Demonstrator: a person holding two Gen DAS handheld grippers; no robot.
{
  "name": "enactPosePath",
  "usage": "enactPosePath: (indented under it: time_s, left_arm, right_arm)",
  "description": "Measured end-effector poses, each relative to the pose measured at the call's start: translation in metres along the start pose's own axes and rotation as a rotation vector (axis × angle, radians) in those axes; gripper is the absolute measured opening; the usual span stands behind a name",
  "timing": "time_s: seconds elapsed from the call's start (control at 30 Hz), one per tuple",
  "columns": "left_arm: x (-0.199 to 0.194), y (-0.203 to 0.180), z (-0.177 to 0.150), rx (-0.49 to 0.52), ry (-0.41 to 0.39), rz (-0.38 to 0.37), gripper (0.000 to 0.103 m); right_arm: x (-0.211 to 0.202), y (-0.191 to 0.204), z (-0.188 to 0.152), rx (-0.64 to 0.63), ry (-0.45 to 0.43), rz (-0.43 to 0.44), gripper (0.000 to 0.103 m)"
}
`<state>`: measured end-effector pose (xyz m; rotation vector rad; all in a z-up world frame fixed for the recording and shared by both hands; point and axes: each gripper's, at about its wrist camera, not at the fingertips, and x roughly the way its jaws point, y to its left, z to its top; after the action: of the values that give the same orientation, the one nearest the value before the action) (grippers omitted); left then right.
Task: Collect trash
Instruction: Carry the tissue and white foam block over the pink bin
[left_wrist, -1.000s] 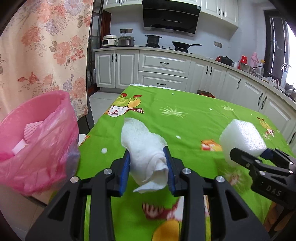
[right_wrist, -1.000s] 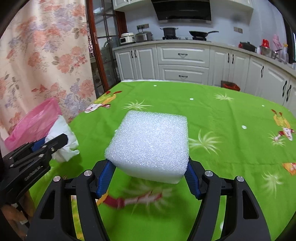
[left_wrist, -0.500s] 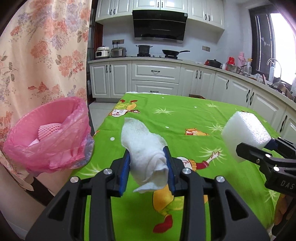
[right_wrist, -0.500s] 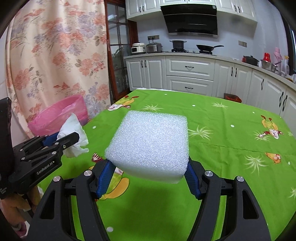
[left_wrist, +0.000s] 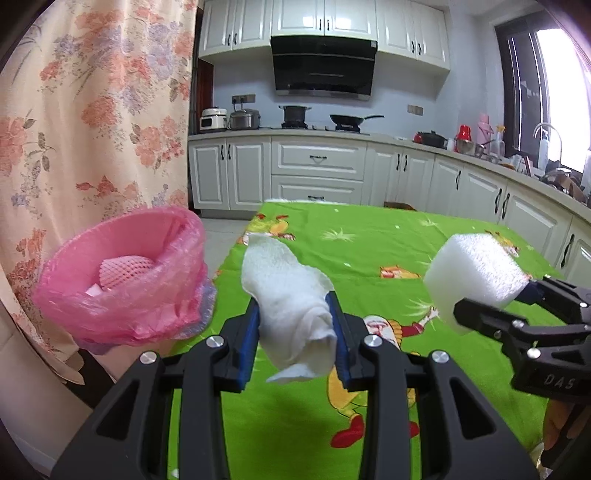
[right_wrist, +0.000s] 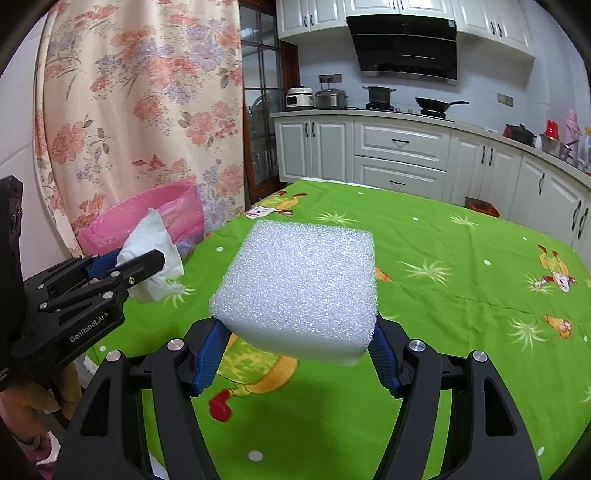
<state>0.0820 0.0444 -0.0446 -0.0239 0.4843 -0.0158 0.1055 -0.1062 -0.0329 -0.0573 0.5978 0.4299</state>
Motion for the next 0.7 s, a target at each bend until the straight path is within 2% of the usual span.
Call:
enactPosePath:
  time_s: [0.17, 0.4, 0.7]
  left_arm:
    - [-0.015, 0.015, 0.009, -0.001, -0.044, 0.03, 0.035]
    - [-0.025, 0.059, 0.028, -0.028, -0.081, 0.099, 0.035]
    - [-0.02, 0.125, 0.049, -0.051, -0.075, 0.168, 0.036]
  right_arm:
    - [0.006, 0.017, 0.01, -0.035, -0.006, 0.037, 0.064]
    - [0.021, 0.052, 0.035, -0.102, -0.024, 0.104, 0.064]
    - [0.052, 0.105, 0.08, -0.165, -0.051, 0.22, 0.065]
